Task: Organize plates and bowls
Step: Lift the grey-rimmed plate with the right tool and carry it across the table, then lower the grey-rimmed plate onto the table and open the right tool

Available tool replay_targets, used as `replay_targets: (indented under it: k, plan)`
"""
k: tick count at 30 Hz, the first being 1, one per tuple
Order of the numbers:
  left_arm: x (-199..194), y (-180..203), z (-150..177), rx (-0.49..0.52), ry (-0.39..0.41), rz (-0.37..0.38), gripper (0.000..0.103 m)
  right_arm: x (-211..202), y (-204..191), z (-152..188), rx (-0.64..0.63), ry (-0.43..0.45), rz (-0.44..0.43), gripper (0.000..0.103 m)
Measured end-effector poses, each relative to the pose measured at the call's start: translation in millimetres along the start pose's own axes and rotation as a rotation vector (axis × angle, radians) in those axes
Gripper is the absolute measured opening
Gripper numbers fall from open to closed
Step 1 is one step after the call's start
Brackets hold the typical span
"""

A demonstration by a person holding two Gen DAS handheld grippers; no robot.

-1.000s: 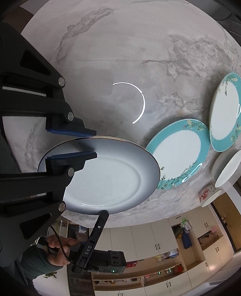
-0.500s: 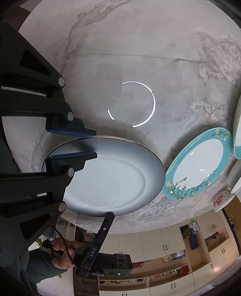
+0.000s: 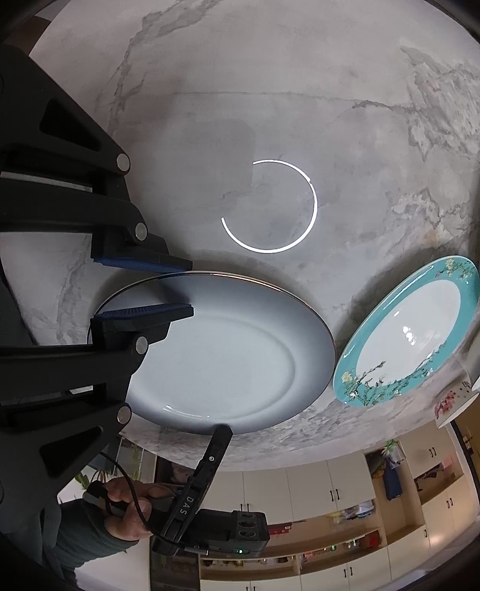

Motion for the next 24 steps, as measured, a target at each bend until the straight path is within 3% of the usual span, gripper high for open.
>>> replay_targets:
  k: [6, 8, 10, 12, 14, 15, 17, 21, 24]
  plan:
    - [-5, -2, 1, -0.016, 0.001, 0.019, 0.02, 1, -5, -4, -0.017, -0.005, -0.004, 0.024]
    - [-14, 0, 0, -0.011, 0.02, 0.03, 0.031, -5, -5, -7, -0.019, 0.016, -0.015, 0.027]
    - [-26, 1, -4, -0.001, 0.055, 0.029, 0.065, -16, -4, -13, -0.016, 0.04, -0.042, 0.041]
    - [-40, 0, -10, -0.014, 0.1, 0.03, 0.077, -28, -2, -21, 0.001, 0.071, -0.058, 0.085]
    - [-53, -4, -20, -0.047, 0.137, 0.045, 0.09, -43, 1, -32, 0.039, 0.125, -0.099, 0.103]
    - [-58, -5, -26, -0.06, 0.145, 0.058, 0.101, -51, 3, -40, 0.06, 0.154, -0.125, 0.103]
    - [-69, -8, -38, -0.071, 0.179, 0.05, 0.103, -60, 5, -52, 0.074, 0.167, -0.161, 0.103]
    - [-96, -7, -63, -0.047, 0.351, 0.007, 0.103, -73, 7, -79, 0.07, 0.202, -0.179, 0.103]
    - [-99, -7, -81, -0.03, 0.381, -0.026, 0.103, -80, 7, -103, 0.07, 0.247, -0.205, 0.103]
Point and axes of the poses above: each gripper's, at about its wrist camera, not at the fingertips, and x roughly the way its jaws point, y to its right, z to its underside, the point moved 5 cm from there along x, roughly the way its jaws point, and after that the axes turned 4 degrees about x, right-handed, at the moved point
